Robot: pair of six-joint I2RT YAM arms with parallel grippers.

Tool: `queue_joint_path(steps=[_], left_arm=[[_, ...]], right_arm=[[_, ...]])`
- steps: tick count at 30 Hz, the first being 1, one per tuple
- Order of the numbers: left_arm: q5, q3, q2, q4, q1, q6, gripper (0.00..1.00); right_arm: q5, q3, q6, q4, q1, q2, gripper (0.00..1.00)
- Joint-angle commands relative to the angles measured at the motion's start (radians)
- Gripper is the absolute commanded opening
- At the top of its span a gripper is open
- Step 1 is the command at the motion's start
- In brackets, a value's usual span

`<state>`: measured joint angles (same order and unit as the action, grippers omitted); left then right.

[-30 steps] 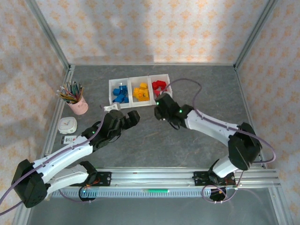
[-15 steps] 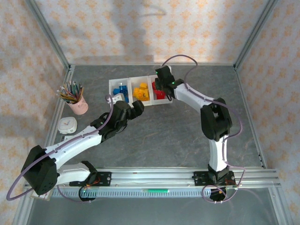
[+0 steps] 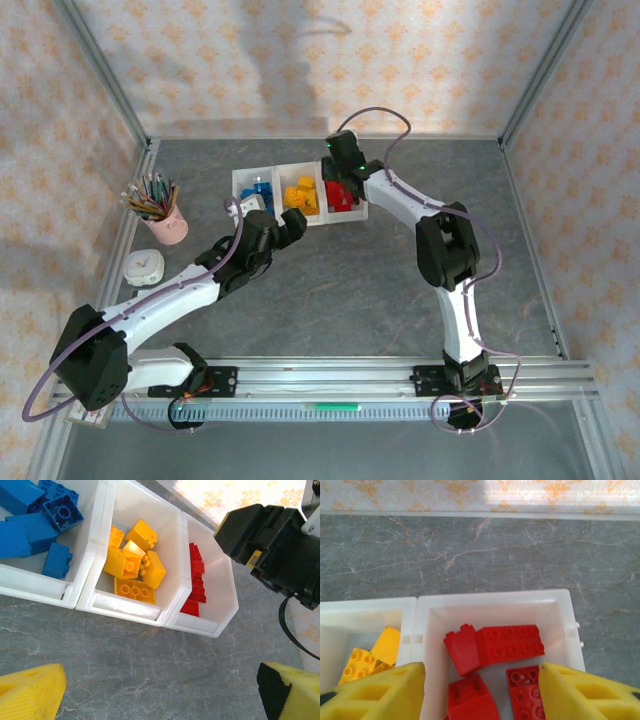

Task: Sort the legos into containers by color
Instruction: Reset both arms

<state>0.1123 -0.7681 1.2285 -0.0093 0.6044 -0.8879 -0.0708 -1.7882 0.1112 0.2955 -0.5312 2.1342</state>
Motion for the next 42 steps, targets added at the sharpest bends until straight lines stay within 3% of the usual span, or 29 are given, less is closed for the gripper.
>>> queue_joint_path(steps=[1, 4, 10, 13, 17, 21, 26, 32, 34, 36, 38, 40, 42], left_arm=[[0.014, -0.023, -0.01, 0.015, -0.017, 0.025, 0.99], [0.028, -0.012, -0.04, -0.002, -0.03, 0.04, 0.99], [0.114, 0.055, -0.152, -0.052, -0.095, 0.118, 0.99], [0.228, 0.109, -0.211, -0.072, -0.159, 0.185, 0.99], [0.361, 0.191, -0.262, -0.038, -0.308, 0.294, 0.99], [0.45, 0.319, -0.273, 0.208, -0.417, 0.509, 0.99], [0.35, 0.449, -0.141, 0.607, -0.511, 0.693, 0.99], [0.217, 0.538, 0.093, 1.059, -0.519, 0.855, 0.99], [0.187, 0.566, 0.138, 1.199, -0.523, 0.878, 0.99], [0.124, 0.566, 0.171, 1.25, -0.54, 0.881, 0.99], [0.07, 0.553, 0.222, 1.257, -0.551, 0.888, 0.99], [0.031, 0.575, 0.281, 1.365, -0.552, 0.906, 1.0], [0.015, 0.588, 0.298, 1.389, -0.564, 0.892, 1.0]], right_arm=[[-0.006, 0.068, 0.005, -0.024, 0.005, -0.151, 0.65], [-0.009, 0.173, 0.019, -0.061, 0.007, -0.258, 0.73], [-0.061, 0.432, 0.059, -0.12, 0.041, -0.503, 0.98], [-0.193, 0.607, 0.081, -0.183, 0.078, -0.638, 1.0], [-0.389, 0.883, 0.109, -0.337, 0.175, -0.79, 1.0], [-0.438, 1.161, 0.122, -0.626, 0.282, -0.853, 1.0], [-0.479, 1.3, 0.035, -0.912, 0.35, -0.742, 1.0], [-0.231, 1.426, -0.117, -1.299, 0.426, -0.642, 1.0], [-0.125, 1.427, -0.111, -1.306, 0.464, -0.621, 1.0], [-0.07, 1.445, -0.114, -1.331, 0.477, -0.634, 1.0], [0.028, 1.529, -0.154, -1.449, 0.479, -0.64, 1.0], [0.082, 1.589, -0.175, -1.602, 0.479, -0.605, 1.0], [0.057, 1.542, -0.156, -1.495, 0.483, -0.618, 1.0]])
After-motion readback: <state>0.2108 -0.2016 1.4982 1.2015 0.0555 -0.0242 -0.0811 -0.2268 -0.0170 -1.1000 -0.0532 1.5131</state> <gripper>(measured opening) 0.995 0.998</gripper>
